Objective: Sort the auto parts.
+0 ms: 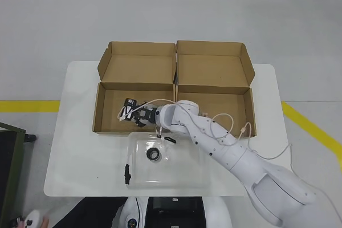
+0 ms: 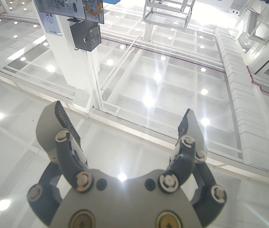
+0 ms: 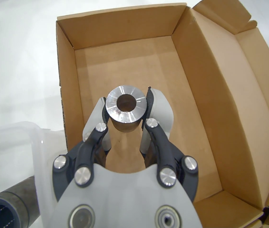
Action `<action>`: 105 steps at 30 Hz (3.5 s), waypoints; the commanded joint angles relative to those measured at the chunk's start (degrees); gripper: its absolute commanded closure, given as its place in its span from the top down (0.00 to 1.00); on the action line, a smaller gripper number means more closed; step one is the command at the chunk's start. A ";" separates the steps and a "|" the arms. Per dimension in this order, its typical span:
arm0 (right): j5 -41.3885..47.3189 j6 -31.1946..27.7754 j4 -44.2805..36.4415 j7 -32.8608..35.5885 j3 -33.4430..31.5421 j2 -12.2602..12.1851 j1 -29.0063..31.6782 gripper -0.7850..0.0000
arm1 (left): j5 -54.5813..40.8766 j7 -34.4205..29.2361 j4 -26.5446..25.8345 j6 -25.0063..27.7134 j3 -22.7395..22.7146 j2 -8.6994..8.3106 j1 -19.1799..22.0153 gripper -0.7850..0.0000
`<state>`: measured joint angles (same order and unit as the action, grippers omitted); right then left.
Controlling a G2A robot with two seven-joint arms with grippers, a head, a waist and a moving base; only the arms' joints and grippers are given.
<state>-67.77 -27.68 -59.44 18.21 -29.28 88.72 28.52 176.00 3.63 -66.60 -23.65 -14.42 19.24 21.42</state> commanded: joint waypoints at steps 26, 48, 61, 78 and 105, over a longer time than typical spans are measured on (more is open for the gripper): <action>-1.39 -3.11 7.65 1.90 -1.19 2.92 -0.41 0.48 | 0.00 0.00 0.00 0.00 0.00 0.00 0.00 1.00; -3.63 -8.90 -24.08 11.00 -14.36 -3.62 13.93 1.00 | 0.00 0.00 0.00 0.00 0.00 0.00 0.00 1.00; -7.73 -18.26 -45.44 18.13 -21.74 -8.34 28.49 1.00 | 0.00 0.00 0.00 0.00 0.00 0.00 0.00 1.00; -17.52 -24.28 -47.97 12.91 -21.97 -11.29 37.00 1.00 | 0.00 0.00 0.00 0.00 0.00 0.00 0.00 1.00; -23.01 -23.54 -36.29 2.49 -18.21 -12.26 35.12 1.00 | 0.00 0.00 0.00 0.00 0.00 0.00 0.00 1.00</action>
<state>-90.74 -51.37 -96.18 20.89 -47.63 76.44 63.79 176.00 3.63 -66.60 -23.65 -14.42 19.24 21.42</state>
